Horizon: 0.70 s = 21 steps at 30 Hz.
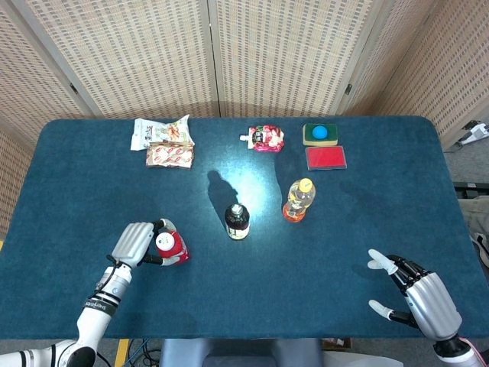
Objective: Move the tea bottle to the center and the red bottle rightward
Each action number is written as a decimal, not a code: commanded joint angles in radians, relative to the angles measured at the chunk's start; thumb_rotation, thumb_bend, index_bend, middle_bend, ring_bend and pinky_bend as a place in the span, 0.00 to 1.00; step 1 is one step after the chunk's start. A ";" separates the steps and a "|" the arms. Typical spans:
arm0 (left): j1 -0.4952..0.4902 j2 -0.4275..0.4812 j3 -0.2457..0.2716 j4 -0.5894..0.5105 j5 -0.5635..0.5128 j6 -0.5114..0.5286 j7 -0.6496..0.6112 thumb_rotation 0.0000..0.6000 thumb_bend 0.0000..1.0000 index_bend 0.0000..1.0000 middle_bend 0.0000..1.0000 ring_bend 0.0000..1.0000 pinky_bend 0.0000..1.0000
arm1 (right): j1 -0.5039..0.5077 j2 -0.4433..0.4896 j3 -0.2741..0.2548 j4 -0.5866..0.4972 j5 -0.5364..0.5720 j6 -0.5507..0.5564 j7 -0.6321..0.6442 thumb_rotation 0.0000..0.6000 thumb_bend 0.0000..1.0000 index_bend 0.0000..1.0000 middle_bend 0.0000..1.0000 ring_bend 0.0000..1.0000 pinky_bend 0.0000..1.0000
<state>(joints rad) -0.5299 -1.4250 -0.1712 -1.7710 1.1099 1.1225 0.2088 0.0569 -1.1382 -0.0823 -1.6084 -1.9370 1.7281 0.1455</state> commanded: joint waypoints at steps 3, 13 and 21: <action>-0.002 0.003 -0.006 -0.011 -0.022 -0.001 0.004 1.00 0.05 0.20 0.28 0.44 0.70 | 0.001 -0.001 0.000 0.000 0.001 -0.003 -0.001 1.00 0.03 0.14 0.38 0.30 0.52; -0.002 0.035 0.001 -0.052 -0.061 -0.008 0.029 1.00 0.05 0.08 0.17 0.36 0.64 | 0.000 0.000 0.002 0.001 0.004 0.000 0.000 1.00 0.04 0.14 0.38 0.30 0.52; 0.010 0.100 0.009 -0.108 -0.070 -0.001 0.036 1.00 0.05 0.02 0.10 0.29 0.60 | 0.000 -0.001 0.005 0.001 0.010 -0.003 -0.002 1.00 0.04 0.14 0.38 0.30 0.52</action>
<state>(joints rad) -0.5229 -1.3314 -0.1642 -1.8726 1.0387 1.1178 0.2443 0.0573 -1.1391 -0.0774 -1.6072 -1.9270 1.7249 0.1436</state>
